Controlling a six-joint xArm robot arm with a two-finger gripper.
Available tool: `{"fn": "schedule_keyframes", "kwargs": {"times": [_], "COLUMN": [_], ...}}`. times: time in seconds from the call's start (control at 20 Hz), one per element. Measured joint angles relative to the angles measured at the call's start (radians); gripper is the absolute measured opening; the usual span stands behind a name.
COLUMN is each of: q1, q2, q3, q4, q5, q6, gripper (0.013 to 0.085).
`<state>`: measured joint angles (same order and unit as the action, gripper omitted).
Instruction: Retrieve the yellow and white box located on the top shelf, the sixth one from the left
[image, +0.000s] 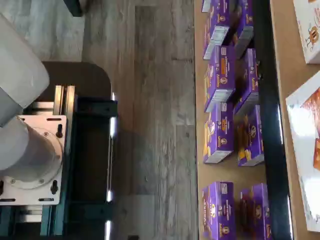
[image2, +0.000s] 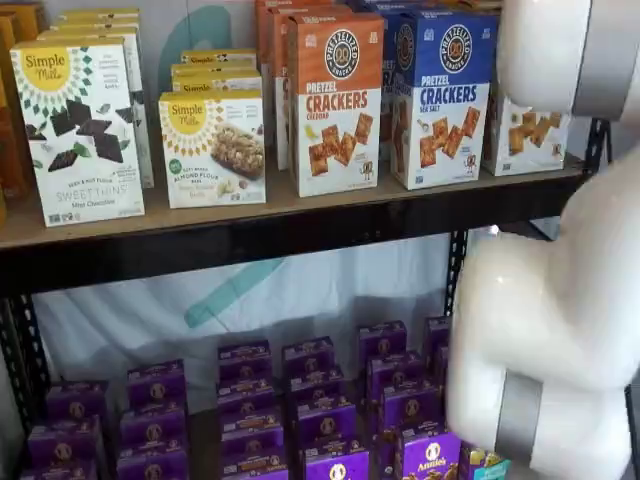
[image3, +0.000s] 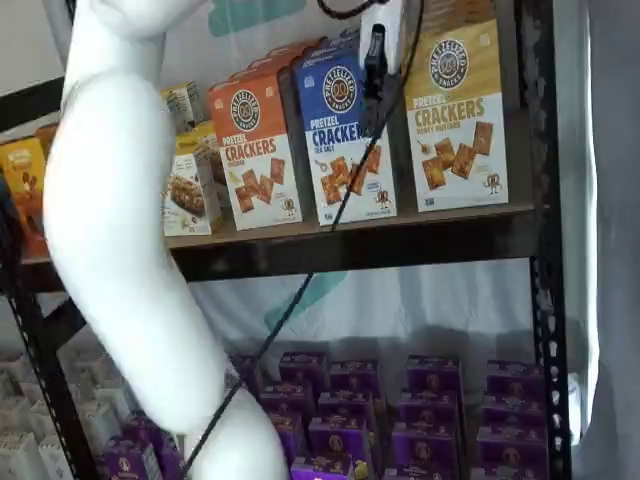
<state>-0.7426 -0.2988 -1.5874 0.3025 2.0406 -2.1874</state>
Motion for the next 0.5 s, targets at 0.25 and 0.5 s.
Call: {"fn": "schedule_keyframes", "kwargs": {"times": [0.25,0.5], "q1": [0.064,0.046], "q2": [-0.051,-0.096], "q3": [0.069,0.131], "q4": [-0.113,-0.078], "q5": [-0.055,-0.115], "q6": [0.008,0.001], "gripper": [0.085,0.085]}}
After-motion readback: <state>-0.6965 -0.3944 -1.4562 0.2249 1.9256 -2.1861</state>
